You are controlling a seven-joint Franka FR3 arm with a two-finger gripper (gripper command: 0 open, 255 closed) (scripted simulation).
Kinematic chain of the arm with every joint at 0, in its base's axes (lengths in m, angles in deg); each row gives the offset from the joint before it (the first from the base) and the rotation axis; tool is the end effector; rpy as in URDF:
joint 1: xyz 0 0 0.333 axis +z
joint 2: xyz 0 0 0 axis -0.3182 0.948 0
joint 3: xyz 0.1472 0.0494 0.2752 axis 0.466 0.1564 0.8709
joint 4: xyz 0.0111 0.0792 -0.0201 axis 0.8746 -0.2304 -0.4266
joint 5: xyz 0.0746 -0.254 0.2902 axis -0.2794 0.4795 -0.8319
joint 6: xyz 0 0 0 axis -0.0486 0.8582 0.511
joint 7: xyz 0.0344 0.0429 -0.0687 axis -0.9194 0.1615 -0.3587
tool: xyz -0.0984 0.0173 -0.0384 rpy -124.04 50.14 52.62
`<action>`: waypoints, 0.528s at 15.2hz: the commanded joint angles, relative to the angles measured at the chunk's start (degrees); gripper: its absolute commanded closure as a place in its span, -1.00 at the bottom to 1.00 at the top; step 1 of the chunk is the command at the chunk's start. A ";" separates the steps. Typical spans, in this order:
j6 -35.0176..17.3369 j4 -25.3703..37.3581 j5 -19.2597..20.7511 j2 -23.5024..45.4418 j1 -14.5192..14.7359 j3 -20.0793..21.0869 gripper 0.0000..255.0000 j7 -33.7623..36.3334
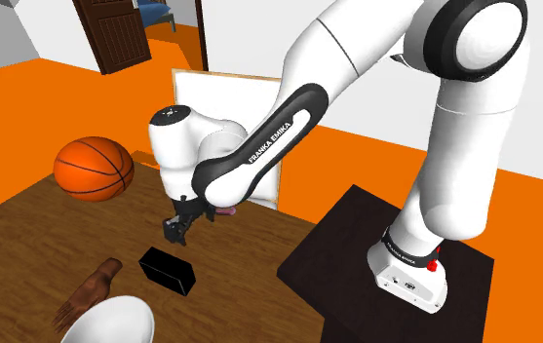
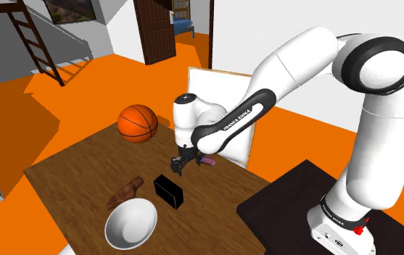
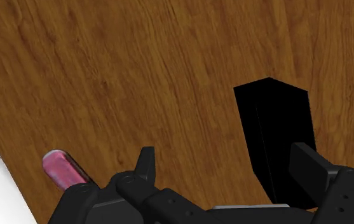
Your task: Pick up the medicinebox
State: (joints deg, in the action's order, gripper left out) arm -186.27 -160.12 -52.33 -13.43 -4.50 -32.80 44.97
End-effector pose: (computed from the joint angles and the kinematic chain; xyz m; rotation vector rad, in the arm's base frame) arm 0.4338 0.3748 0.2950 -3.1349 -0.1227 -0.0072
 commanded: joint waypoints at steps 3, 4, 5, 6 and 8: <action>-0.99 6.86 4.82 8.87 3.99 -1.41 -1.00 3.82; -1.06 8.73 5.78 10.98 5.10 -1.82 -1.00 4.60; -1.07 10.66 6.65 13.09 6.22 -2.22 -1.00 5.29; -1.03 12.67 7.45 15.19 7.34 -2.64 -1.00 5.90; -0.85 15.96 8.54 18.47 9.11 -3.27 -1.00 6.70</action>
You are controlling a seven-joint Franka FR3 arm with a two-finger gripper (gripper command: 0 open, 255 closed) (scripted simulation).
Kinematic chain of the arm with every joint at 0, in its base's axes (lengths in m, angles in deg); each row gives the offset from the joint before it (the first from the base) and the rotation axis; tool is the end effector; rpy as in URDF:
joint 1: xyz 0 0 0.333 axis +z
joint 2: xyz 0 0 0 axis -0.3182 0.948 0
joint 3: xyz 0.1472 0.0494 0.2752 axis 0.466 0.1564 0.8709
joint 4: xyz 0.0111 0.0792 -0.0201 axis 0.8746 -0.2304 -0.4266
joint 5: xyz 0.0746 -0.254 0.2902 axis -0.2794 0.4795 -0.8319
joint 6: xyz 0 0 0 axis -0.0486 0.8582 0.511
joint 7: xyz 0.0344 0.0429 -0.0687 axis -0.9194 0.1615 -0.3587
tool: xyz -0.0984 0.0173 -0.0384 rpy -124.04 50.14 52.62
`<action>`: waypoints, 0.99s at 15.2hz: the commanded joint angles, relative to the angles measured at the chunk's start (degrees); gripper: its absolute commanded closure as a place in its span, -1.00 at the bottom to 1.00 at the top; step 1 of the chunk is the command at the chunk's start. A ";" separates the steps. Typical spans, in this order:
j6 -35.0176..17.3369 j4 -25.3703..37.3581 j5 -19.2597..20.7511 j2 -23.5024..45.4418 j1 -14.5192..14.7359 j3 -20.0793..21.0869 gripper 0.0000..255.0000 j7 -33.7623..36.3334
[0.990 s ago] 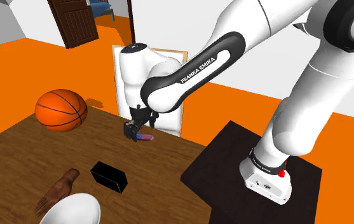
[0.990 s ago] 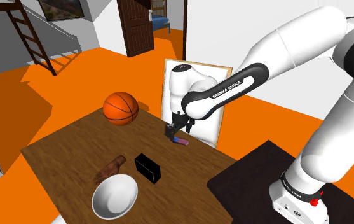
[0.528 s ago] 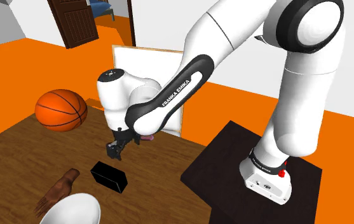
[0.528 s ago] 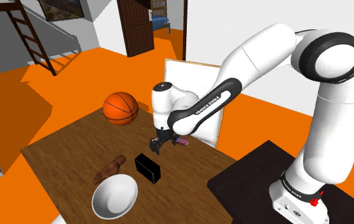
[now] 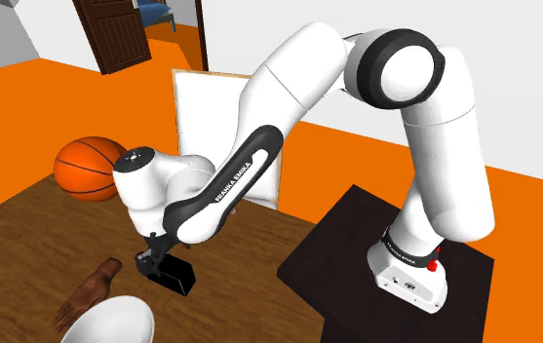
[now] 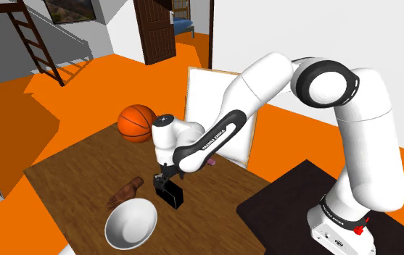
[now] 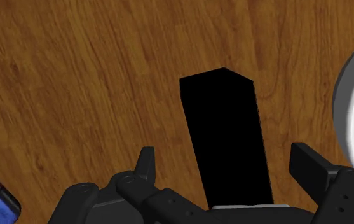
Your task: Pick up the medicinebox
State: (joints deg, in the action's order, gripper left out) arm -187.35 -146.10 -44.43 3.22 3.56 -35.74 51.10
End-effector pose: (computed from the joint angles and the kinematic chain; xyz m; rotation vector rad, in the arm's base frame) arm 0.4511 0.4500 0.2304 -3.1243 -0.1875 -0.0022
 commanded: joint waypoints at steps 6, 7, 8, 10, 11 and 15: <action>-2.69 2.31 2.25 5.18 2.10 -1.78 -1.00 1.54; -3.16 2.41 2.52 5.76 2.28 -2.02 -1.00 1.70; -3.43 2.47 2.67 6.09 2.39 -2.16 -1.00 1.79; -3.39 2.39 2.63 5.97 2.34 -2.12 1.00 1.75; -3.43 2.36 2.64 5.98 2.33 -2.13 1.00 1.76; -3.38 2.45 2.63 6.02 2.34 -2.13 1.00 1.73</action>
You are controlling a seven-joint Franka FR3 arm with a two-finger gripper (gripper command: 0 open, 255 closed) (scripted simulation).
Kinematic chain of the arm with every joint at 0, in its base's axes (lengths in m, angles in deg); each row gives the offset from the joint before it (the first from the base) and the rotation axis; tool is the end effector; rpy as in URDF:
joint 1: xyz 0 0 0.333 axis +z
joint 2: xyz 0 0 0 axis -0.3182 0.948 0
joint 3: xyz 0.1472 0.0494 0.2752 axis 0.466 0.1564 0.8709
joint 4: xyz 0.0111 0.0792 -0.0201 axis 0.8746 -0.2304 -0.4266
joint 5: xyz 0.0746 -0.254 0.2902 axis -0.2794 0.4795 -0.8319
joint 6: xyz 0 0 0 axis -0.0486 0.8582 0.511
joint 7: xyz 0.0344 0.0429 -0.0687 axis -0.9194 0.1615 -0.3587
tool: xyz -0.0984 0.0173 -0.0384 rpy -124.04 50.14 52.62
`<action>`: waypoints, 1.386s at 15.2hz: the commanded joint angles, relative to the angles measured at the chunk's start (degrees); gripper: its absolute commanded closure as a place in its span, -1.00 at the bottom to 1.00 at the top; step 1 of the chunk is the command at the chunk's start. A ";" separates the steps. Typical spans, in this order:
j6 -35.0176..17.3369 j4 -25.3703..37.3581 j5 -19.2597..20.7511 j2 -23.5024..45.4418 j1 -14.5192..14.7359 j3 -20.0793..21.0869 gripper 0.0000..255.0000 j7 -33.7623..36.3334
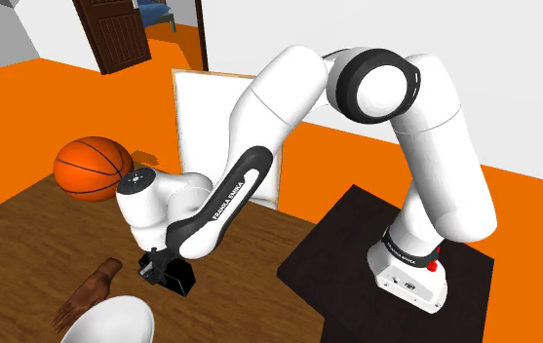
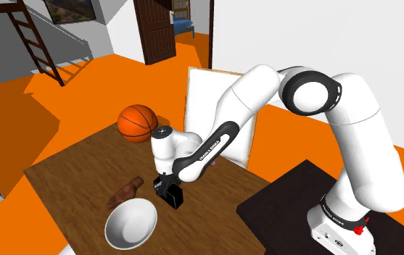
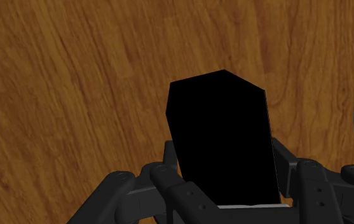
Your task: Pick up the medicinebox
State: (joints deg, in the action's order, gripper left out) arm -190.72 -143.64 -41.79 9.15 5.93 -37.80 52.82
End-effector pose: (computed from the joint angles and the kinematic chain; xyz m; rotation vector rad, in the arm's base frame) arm 0.4520 0.4603 0.1856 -3.1225 -0.1967 -0.0045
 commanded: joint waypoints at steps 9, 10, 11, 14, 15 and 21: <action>2.33 -0.41 -1.30 -2.69 -0.87 1.12 1.00 -0.73; 2.82 -0.46 -1.57 -3.25 -1.04 1.35 1.00 -0.90; 3.31 -0.50 -1.85 -3.80 -1.21 1.58 1.00 -1.06; 4.83 -0.53 -2.69 -5.42 -1.70 2.26 1.00 -1.57; 5.34 -0.52 -2.97 -5.94 -1.85 2.48 1.00 -1.74; 7.54 -0.32 -4.14 -8.06 -2.47 3.34 1.00 -2.45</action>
